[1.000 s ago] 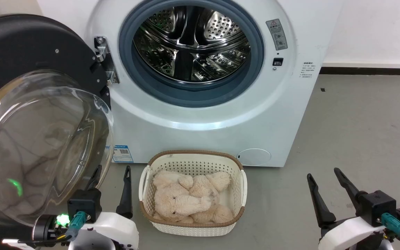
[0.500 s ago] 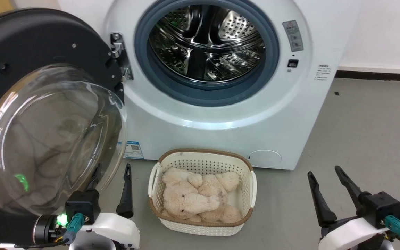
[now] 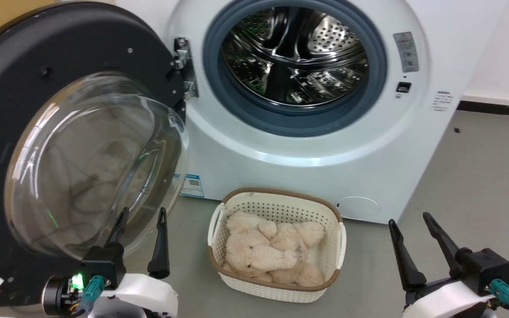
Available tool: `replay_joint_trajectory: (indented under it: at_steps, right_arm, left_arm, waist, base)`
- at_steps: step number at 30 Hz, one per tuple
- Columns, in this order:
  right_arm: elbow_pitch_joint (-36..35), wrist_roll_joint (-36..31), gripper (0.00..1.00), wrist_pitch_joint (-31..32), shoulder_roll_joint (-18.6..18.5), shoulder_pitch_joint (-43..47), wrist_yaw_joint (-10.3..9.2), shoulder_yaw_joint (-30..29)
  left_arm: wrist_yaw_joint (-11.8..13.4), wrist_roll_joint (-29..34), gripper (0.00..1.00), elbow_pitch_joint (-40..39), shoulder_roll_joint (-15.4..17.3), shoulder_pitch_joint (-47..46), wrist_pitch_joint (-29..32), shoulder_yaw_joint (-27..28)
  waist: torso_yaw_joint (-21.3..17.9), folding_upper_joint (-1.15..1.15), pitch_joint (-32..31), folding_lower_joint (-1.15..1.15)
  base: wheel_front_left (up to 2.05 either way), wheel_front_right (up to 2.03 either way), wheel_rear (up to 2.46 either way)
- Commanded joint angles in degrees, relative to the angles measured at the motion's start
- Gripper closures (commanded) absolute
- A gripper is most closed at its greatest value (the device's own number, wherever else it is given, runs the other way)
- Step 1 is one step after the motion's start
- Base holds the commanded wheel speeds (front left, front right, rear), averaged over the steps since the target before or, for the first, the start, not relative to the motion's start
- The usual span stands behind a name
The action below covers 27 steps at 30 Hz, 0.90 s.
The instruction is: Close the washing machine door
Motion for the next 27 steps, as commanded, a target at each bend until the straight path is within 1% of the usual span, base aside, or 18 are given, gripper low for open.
replay_joint_trajectory:
  at_steps: [1,16,27]
  right_arm:
    - [-0.4,0.5,0.0,-0.7,0.1,0.7,0.02,0.2]
    - [-0.4,2.1,0.0,-2.4,0.1,1.4,0.02,0.9]
    - [0.0,3.3,0.0,-3.8,-0.1,0.6,0.03,2.5]
  left_arm:
    - [0.4,-0.5,0.0,-0.3,0.0,0.9,-0.7,-0.2]
    - [0.7,-1.6,0.0,-0.7,0.0,1.6,-2.5,-0.5]
    - [1.4,-2.6,0.0,-2.0,0.0,2.4,-3.8,0.0]
  waist:
    - [0.8,0.0,0.0,0.0]
    - [6.1,0.0,-0.3,0.0]
    - [9.1,0.0,0.2,0.0]
  base:
    - [0.0,0.0,0.0]
    - [0.0,0.0,0.0]
    - [0.0,0.0,0.0]
